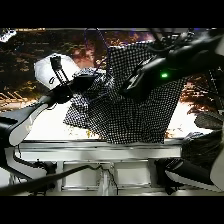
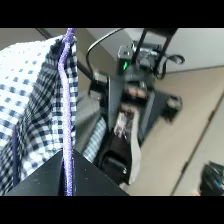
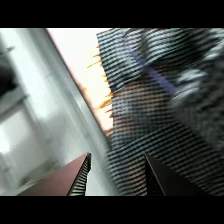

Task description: Fold the clothes and pants, and hang the long-sleeved shirts on hangers.

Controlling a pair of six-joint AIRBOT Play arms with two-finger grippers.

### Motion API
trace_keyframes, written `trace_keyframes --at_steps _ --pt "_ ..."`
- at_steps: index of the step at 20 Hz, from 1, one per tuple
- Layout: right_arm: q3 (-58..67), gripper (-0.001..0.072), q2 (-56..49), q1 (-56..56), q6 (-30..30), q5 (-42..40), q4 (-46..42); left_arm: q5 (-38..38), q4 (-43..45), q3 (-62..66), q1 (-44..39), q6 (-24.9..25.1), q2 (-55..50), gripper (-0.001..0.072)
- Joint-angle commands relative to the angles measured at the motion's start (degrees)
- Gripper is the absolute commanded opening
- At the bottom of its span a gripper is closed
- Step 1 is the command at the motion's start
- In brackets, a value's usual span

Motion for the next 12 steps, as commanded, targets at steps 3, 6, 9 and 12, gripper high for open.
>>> trace_keyframes --at_steps 3,6,9,12 --pt "3.4 0.0391 7.3 -7.8 -18.3 -9.1 -18.0 -0.4 -0.1 0.0 -3.4 0.0 0.0 0.0009" --pt "2.2 0.0502 7.8 -12.5 -38.4 -16.1 -18.2 -0.4 -0.1 0.0 -5.2 0.1 0.0 0.0009" --pt "-0.8 0.067 5.8 -15.7 -38.4 -13.9 -8.1 -0.4 -0.1 0.0 -5.4 0.0 0.0 0.0011" --pt "-5.9 0.0691 5.7 -15.9 -38.4 -13.1 -6.6 -0.4 -0.1 0.0 -4.9 0.0 0.0 0.0011"
